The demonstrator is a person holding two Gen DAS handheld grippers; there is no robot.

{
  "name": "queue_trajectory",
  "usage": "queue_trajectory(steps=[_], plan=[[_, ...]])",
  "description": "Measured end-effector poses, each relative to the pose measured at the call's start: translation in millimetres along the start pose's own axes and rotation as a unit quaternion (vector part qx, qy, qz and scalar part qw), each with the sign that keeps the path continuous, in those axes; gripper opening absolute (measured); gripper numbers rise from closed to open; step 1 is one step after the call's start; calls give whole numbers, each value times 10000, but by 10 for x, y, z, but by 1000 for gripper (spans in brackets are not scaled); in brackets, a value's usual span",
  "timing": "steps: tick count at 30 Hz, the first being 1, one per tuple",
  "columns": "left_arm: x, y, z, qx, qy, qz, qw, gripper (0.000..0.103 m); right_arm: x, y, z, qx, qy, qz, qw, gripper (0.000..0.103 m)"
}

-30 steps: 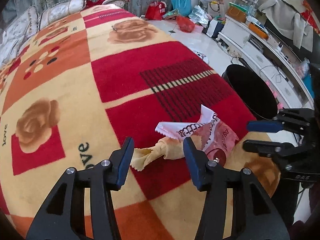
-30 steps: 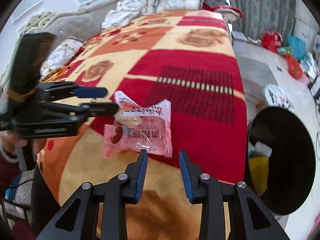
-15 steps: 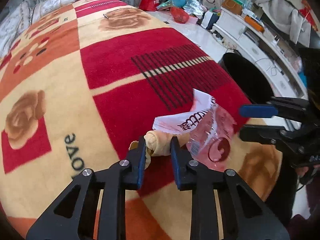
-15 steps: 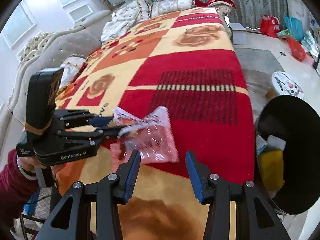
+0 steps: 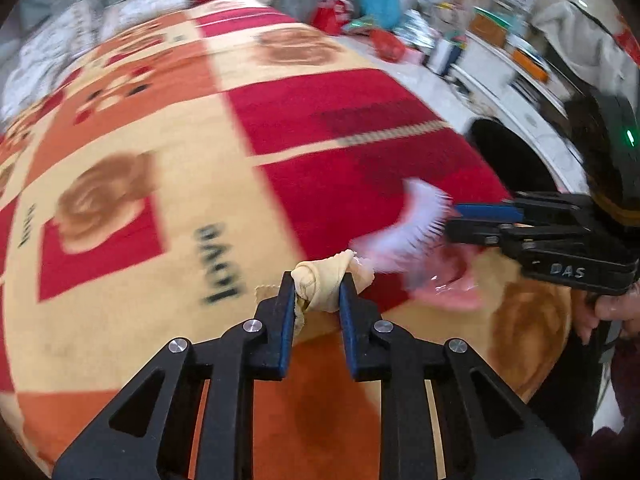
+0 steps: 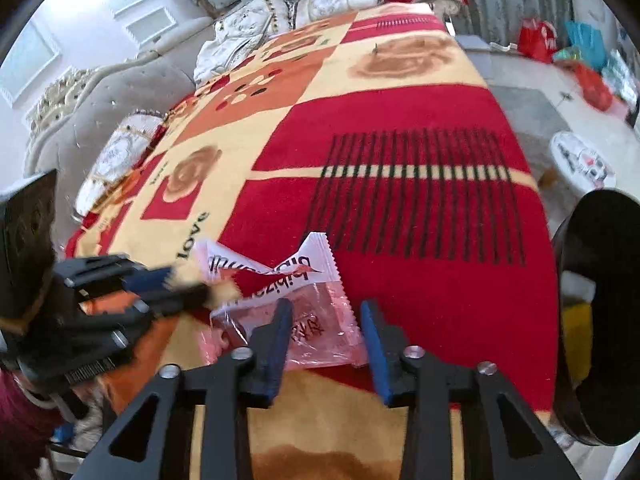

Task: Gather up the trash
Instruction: 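Hold the cloth in the left tool while the right tool regrips the wrapper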

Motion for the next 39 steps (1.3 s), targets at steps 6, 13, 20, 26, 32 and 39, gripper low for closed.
queue_trajectory(steps=[6,13,20,26,32,39], plan=[[374,-183,-95,8,7,-712,9975,18,10,-44,-133,-35,3,-128,9999,24],[332,-181,-155,-147,-95,-832,9964,18,22,-151,-350,34,257,3,9997,63],[225,-136,-246,-241,-119,-800,9964,18,285,-143,-33,233,555,36,9982,73],[219,-130,-263,-238,-117,-837,9961,18,474,-101,121,149,-198,-625,9977,78],[173,-110,-269,-273,-147,-895,9955,18,379,-86,22,-24,-38,-400,9992,42],[0,-2,-276,-352,-142,-885,9954,18,245,-139,-217,-231,-21,-290,9993,26]])
Point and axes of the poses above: each gripper's, at about its wrist camera, not at the fingertips, and z roughly the way its jaws point, x to its left, y to its top, the point moved 9 cm from there along z, roughly the way its jaws point, and after that the axes turned 13 degrees about x, right-handed, at the moved point
